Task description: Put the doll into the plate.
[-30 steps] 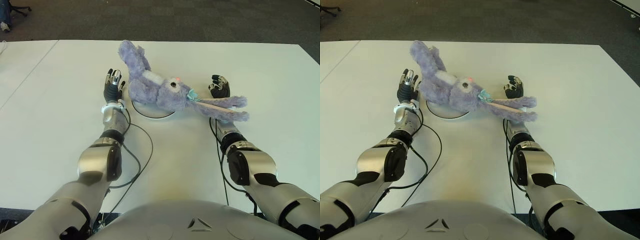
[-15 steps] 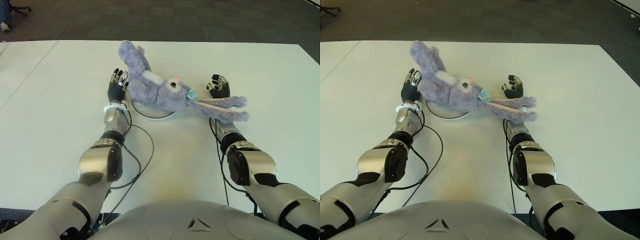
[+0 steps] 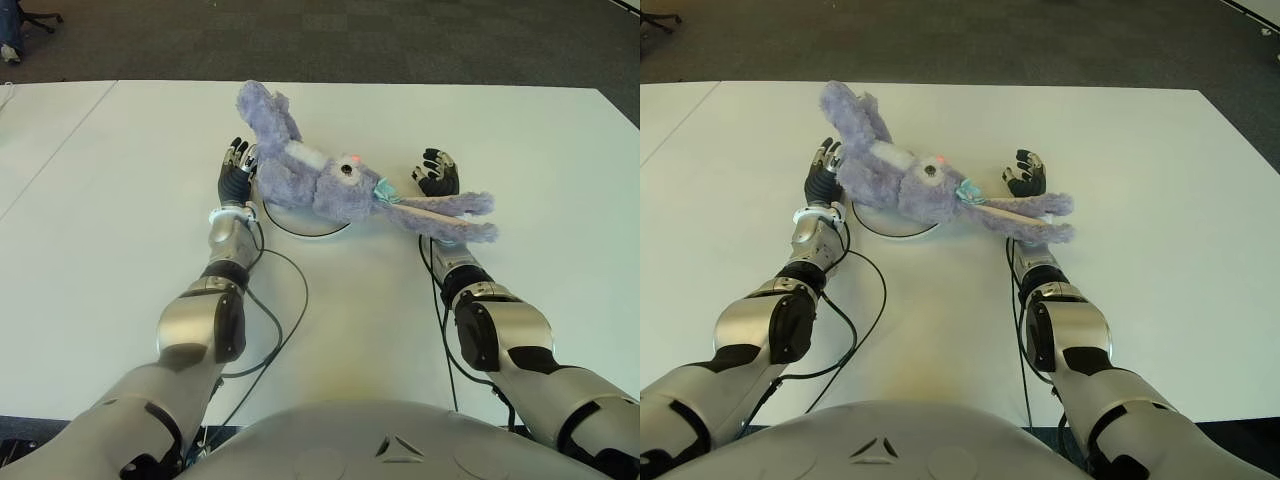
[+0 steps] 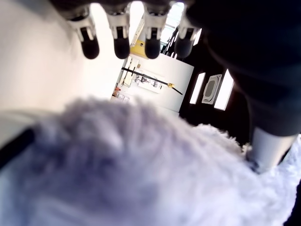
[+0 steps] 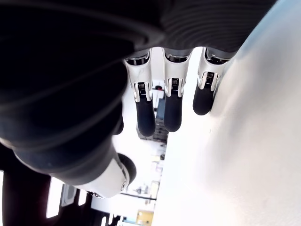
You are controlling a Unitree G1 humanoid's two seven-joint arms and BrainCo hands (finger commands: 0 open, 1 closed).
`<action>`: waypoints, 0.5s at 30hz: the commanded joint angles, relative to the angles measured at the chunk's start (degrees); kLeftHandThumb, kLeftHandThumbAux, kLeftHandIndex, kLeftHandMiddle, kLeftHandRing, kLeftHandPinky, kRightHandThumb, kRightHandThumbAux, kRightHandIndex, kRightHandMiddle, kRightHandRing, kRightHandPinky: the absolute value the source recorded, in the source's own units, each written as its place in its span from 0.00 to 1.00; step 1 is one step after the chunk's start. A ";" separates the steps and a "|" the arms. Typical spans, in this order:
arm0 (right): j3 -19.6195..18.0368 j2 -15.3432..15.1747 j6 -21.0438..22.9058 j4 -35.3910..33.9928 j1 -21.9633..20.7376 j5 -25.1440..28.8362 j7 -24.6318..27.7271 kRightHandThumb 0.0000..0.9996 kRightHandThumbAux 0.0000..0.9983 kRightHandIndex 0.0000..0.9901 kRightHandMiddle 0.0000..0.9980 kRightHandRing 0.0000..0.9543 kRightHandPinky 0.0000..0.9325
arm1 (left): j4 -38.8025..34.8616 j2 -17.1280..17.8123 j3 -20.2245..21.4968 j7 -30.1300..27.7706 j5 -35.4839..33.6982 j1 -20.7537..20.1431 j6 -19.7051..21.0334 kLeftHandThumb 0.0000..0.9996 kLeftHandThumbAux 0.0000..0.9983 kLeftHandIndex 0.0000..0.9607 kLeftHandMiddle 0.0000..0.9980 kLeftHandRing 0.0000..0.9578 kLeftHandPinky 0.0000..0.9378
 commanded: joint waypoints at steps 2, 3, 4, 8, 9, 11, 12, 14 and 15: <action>0.28 2.37 5.40 6.67 10.19 0.03 0.08 0.60 0.85 0.24 0.25 0.22 0.20 | 4.91 -1.16 1.33 2.44 2.35 7.44 7.21 0.00 0.63 0.04 0.07 0.07 0.12; 0.30 2.38 5.38 6.67 10.19 0.01 0.03 0.60 0.85 0.24 0.25 0.22 0.20 | 4.91 -1.15 1.44 2.44 2.52 7.44 7.26 0.00 0.63 0.04 0.07 0.07 0.12; 0.29 2.37 5.39 6.67 10.19 0.03 0.02 0.60 0.85 0.24 0.25 0.22 0.20 | 4.89 -1.13 1.45 2.51 2.78 7.45 7.23 0.00 0.63 0.04 0.07 0.07 0.12; 0.34 2.35 5.50 6.67 10.16 0.00 -0.12 0.61 0.85 0.24 0.25 0.21 0.18 | 4.71 -1.34 1.47 2.99 3.60 7.40 6.78 0.00 0.65 0.09 0.12 0.12 0.18; 0.38 2.36 5.51 6.67 10.16 -0.04 -0.19 0.61 0.85 0.24 0.24 0.21 0.18 | 4.63 -1.43 1.47 3.12 3.73 7.37 6.58 0.00 0.65 0.09 0.14 0.14 0.20; 0.34 2.38 5.58 6.65 10.16 0.05 -0.14 0.60 0.85 0.24 0.24 0.21 0.17 | 4.55 -1.50 1.50 3.55 4.03 7.34 6.53 0.00 0.66 0.11 0.16 0.17 0.22; 0.32 2.39 5.60 6.65 10.16 0.08 -0.12 0.60 0.85 0.24 0.24 0.20 0.17 | 4.54 -1.50 1.55 3.64 4.14 7.34 6.57 0.00 0.67 0.11 0.16 0.17 0.22; 0.28 2.35 5.64 6.67 10.14 0.12 -0.05 0.60 0.85 0.24 0.24 0.20 0.17 | 4.62 -1.38 0.94 4.72 5.15 7.34 6.81 0.00 0.66 0.12 0.18 0.18 0.21; 0.30 2.36 5.62 6.66 10.16 0.11 -0.07 0.59 0.85 0.25 0.23 0.19 0.16 | 4.62 -1.33 0.71 5.06 5.54 7.37 6.80 0.00 0.66 0.14 0.19 0.19 0.18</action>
